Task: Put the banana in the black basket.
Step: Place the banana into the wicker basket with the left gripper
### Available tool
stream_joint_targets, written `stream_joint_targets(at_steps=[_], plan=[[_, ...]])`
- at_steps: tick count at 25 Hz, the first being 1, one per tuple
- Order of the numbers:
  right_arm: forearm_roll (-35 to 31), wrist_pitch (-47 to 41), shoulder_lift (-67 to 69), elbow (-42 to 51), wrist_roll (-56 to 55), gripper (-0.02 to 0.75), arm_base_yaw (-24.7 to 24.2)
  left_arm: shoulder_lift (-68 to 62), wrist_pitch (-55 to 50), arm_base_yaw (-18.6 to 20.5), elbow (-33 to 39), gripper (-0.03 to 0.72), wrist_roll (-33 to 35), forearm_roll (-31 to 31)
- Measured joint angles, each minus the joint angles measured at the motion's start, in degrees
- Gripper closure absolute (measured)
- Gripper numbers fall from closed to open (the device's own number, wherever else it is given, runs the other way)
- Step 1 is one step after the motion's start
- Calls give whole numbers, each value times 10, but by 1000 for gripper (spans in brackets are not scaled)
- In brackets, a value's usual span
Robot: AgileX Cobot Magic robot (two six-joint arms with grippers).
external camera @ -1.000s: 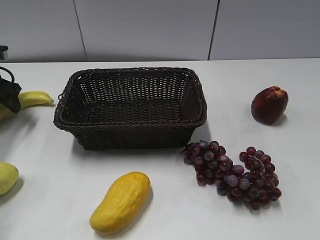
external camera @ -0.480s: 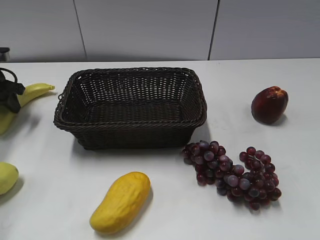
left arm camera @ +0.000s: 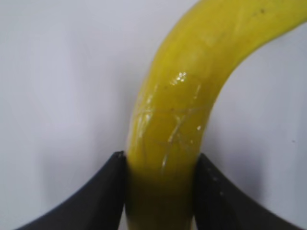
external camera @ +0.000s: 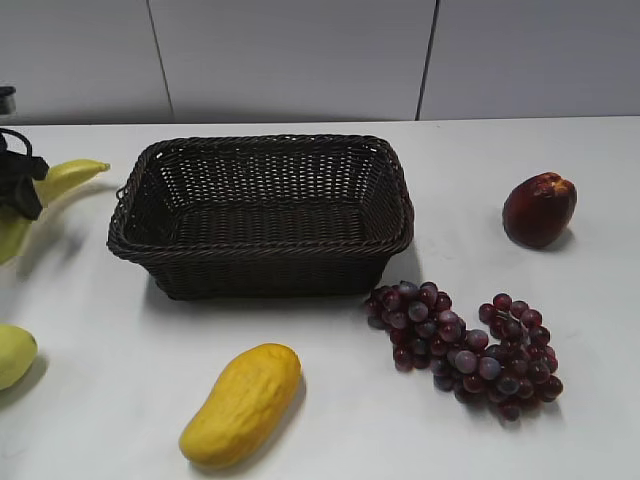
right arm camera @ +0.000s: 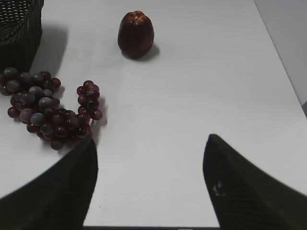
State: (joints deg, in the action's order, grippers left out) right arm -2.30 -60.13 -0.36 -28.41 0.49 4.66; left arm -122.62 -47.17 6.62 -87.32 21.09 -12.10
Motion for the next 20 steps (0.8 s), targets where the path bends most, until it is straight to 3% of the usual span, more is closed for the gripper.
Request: stream_joint_targets(at_steps=[10,14,20], plan=[[0,0,0,0,0,187,0,132,-33,-10,0,276,-1,-74],[0,0,0,0,0,187,0,187,-32,-57,0,276,-1,-82],[0,0,0,0,0,187,0,215,-20,-171,0,276,-1,-96]])
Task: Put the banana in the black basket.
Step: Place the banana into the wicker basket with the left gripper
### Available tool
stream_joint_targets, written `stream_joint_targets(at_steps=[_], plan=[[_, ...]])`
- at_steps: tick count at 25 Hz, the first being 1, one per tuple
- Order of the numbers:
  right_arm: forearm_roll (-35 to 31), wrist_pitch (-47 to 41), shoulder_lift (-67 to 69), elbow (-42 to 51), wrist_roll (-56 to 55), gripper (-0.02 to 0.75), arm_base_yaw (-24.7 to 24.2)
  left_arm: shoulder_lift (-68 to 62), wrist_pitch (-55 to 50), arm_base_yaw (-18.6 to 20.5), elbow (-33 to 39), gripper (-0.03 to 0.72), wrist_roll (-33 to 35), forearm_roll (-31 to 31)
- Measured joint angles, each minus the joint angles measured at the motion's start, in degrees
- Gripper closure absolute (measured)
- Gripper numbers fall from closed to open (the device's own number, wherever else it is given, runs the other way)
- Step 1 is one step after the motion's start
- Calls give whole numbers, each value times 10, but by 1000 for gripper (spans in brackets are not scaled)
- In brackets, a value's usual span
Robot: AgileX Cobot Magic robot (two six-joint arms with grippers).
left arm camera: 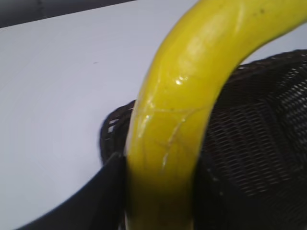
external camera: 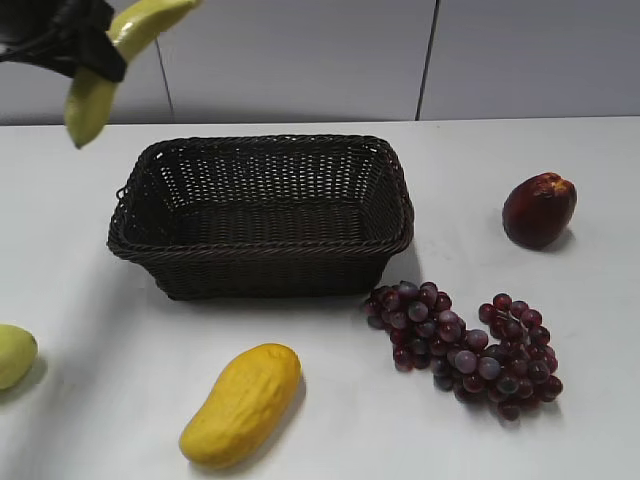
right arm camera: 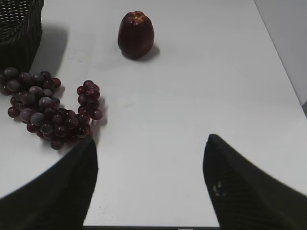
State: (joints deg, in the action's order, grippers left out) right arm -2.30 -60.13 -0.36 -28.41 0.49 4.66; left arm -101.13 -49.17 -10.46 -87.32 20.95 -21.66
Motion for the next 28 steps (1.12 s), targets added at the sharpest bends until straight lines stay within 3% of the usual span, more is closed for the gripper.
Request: stream_joint_targets(at_steps=[6,11,17,19,22,28], plan=[[0,0,0,0,0,187,0,-5,59,-109,0,278,0,12],[0,0,0,0,0,187,0,-32,74,-160,0,278,0,29],[0,0,0,0,0,187,0,-55,76,-177,0,273,0,56],[0,0,0,0,0,187,0,-55,77,-177,0,207,0,64],[0,0,0,0,-1,187,0,-56,85,-177,0,40,0,66],[0,0,0,0,0,187,0,-56,82,-177,0,14,0,67]])
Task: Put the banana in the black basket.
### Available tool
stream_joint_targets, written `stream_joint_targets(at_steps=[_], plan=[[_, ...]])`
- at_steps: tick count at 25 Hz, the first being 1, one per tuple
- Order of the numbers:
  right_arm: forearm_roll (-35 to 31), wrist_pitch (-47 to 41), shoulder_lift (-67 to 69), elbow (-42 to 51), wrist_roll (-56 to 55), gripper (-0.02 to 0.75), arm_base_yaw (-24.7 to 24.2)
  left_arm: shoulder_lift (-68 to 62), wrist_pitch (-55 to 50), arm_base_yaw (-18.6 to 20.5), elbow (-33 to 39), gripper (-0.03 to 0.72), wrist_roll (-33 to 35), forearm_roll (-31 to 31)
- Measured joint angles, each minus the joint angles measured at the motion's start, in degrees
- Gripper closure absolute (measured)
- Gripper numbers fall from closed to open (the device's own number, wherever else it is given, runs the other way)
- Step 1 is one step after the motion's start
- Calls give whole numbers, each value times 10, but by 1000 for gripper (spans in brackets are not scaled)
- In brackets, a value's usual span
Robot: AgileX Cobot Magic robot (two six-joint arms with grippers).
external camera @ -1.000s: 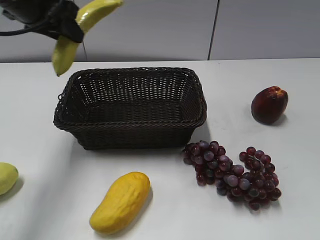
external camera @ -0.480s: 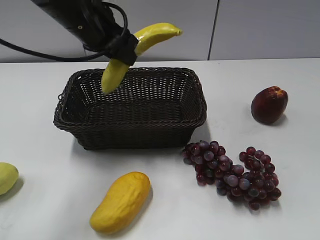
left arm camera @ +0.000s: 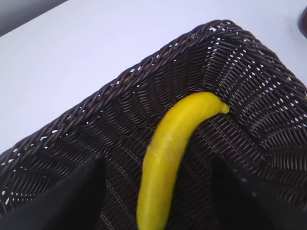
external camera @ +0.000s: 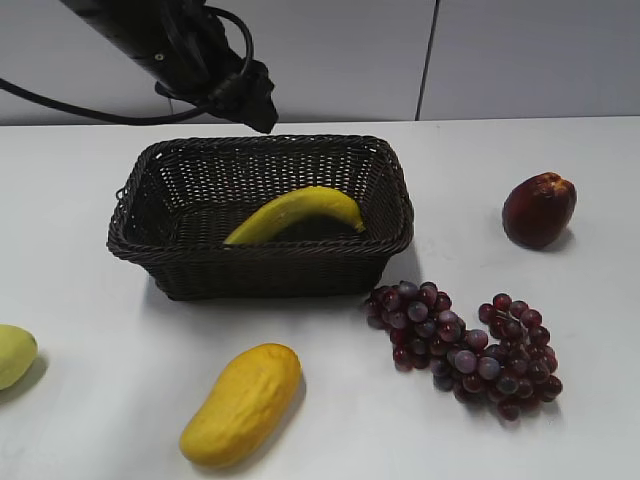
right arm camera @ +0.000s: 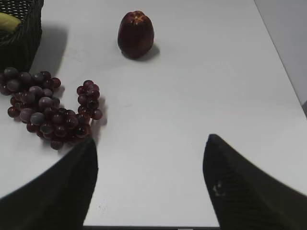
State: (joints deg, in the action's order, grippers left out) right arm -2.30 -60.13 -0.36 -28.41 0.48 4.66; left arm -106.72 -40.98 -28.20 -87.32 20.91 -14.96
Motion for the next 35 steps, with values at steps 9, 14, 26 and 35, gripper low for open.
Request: stream_joint_targets(at_steps=[9,14,26,35], plan=[[0,0,0,0,0,187,0,57,-67,8,0,24,-33,12],[0,0,0,0,0,187,0,101,-134,55,0,45,-83,60],[0,0,0,0,0,187,0,109,-285,275,0,94,-122,63],[0,0,0,0,0,187,0,181,-286,320,49,94,-127,47]])
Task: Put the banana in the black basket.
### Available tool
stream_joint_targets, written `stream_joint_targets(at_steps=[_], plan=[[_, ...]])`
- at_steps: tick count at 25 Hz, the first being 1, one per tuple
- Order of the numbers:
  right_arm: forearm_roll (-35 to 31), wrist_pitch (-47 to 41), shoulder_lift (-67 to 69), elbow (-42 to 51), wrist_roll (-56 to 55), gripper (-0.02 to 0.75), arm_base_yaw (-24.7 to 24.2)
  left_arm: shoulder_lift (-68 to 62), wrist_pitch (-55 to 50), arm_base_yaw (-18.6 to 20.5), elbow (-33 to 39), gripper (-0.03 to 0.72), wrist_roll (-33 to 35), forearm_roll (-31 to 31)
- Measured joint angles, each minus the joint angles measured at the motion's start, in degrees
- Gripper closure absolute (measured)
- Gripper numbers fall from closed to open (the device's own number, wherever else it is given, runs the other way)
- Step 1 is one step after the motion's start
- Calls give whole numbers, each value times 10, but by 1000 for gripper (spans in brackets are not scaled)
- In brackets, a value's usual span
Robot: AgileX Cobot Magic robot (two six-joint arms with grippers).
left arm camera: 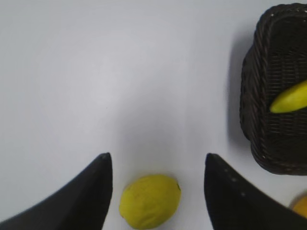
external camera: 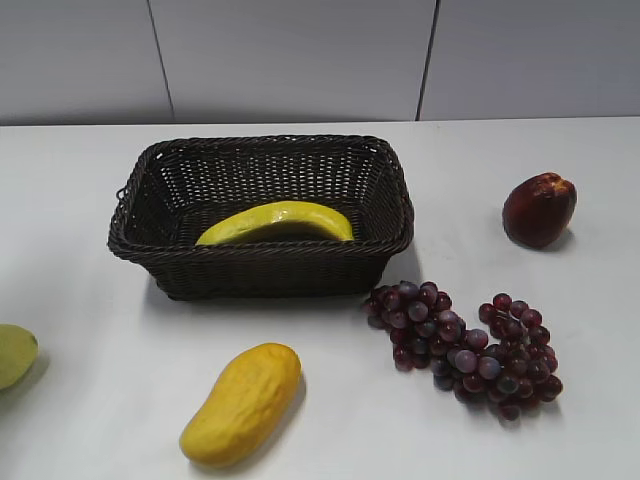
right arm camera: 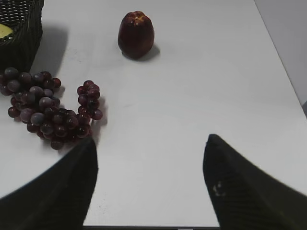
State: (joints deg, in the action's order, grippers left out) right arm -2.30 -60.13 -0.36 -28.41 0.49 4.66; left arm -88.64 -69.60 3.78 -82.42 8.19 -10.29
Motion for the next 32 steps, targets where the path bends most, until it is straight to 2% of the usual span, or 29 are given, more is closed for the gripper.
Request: stream_joint_targets(at_steps=[5,10,20,26,32], plan=[[0,0,0,0,0,187,0,95,0,0,68,94,0,-2],[0,0,0,0,0,187,0,219,4,0,167,94,0,-2],[0,0,0,0,0,187,0,475,114,0,350,94,0,-5],[0,0,0,0,0,187,0,618,117,0,452,94,-2,-7],[0,0,0,0,0,187,0,714,72,0,487,94,-14,-6]])
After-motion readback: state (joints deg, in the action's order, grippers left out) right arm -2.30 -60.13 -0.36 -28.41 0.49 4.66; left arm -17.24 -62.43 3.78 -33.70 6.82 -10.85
